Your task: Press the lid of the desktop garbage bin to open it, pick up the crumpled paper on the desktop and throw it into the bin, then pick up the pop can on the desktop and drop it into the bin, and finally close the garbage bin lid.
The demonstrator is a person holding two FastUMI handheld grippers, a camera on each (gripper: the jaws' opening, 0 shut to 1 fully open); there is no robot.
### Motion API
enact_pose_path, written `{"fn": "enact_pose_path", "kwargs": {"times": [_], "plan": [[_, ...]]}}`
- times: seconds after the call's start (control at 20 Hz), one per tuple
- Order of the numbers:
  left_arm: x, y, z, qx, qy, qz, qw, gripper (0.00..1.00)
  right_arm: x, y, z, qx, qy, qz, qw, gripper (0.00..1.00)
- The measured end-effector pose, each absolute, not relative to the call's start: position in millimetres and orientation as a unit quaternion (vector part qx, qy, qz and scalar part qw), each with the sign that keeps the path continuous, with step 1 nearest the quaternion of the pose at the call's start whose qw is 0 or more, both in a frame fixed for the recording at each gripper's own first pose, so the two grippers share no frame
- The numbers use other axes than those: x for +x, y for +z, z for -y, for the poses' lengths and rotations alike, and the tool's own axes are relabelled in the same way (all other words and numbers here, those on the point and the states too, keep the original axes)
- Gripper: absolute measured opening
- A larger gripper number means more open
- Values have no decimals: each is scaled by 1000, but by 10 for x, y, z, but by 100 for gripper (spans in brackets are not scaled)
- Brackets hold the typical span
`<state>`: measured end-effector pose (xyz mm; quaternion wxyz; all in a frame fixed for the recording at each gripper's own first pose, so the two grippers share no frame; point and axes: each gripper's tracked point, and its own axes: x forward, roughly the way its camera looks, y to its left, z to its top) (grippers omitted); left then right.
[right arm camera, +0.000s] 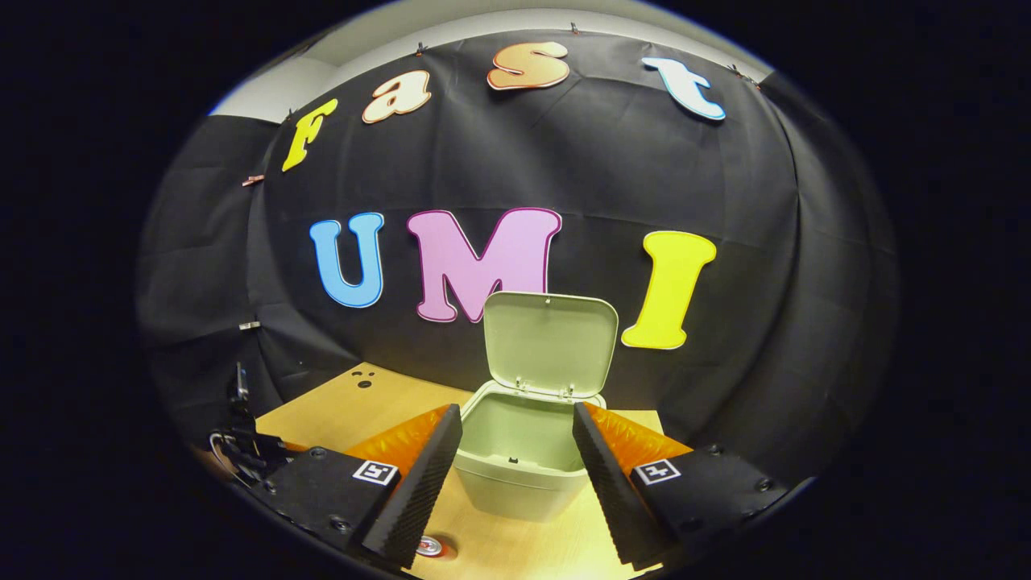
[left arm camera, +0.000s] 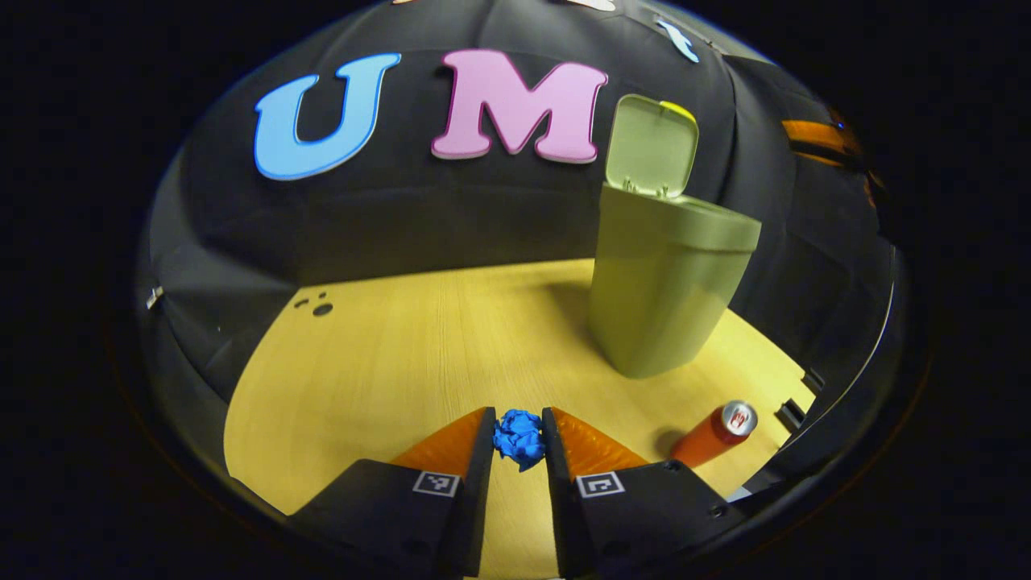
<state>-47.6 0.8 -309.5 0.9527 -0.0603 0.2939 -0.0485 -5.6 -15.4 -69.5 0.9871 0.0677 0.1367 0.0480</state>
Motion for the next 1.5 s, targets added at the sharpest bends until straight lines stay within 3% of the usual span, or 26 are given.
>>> {"fn": "enact_pose_path", "kwargs": {"times": [0.15,0.7,1.15,1.5], "plan": [[-260,-2660,18,-59,-54,-253,964,36,-90,-706,174,74,46,-135,987,90],[461,-1370,95,-52,-73,-121,989,38,-281,-871,266,91,29,-146,985,90],[1030,-859,733,-54,-149,-63,985,38,-477,-1117,256,103,13,-172,980,90],[1388,-885,1300,-45,-211,-70,974,40,-740,-1299,208,105,-2,-198,974,91]]}}
